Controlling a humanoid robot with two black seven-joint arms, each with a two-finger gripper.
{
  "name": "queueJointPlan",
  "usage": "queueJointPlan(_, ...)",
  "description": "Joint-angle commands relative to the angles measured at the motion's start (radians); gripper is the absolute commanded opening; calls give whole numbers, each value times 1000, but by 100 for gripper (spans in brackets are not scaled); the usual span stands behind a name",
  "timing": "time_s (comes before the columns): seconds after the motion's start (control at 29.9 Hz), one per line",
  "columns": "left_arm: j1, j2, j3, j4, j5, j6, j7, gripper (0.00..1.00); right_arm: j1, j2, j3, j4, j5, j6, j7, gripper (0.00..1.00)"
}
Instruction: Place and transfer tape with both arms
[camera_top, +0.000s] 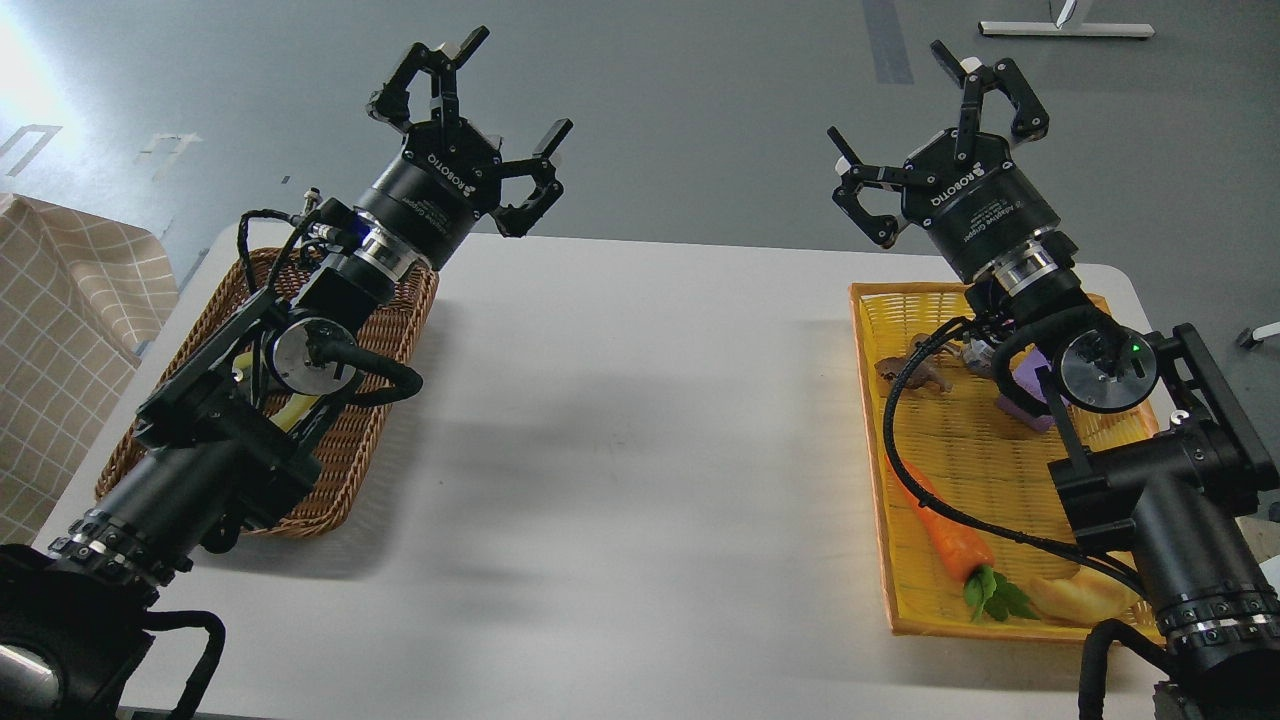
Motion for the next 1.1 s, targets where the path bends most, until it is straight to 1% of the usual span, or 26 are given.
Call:
queueJointPlan(0.0, 4, 0, 0, 0, -1, 0, -4, 98, -1, 5, 4, -3, 0, 0, 2, 100)
queueJointPlan(0.3, 6, -20, -20, 0, -1, 0, -6, 98, -10, 10, 20, -3, 2, 0, 2, 100)
queueJointPlan(1.07, 7, -38, -19, 0, 0, 0, -6, 98, -24, 11, 24, 5, 5, 0, 4, 100)
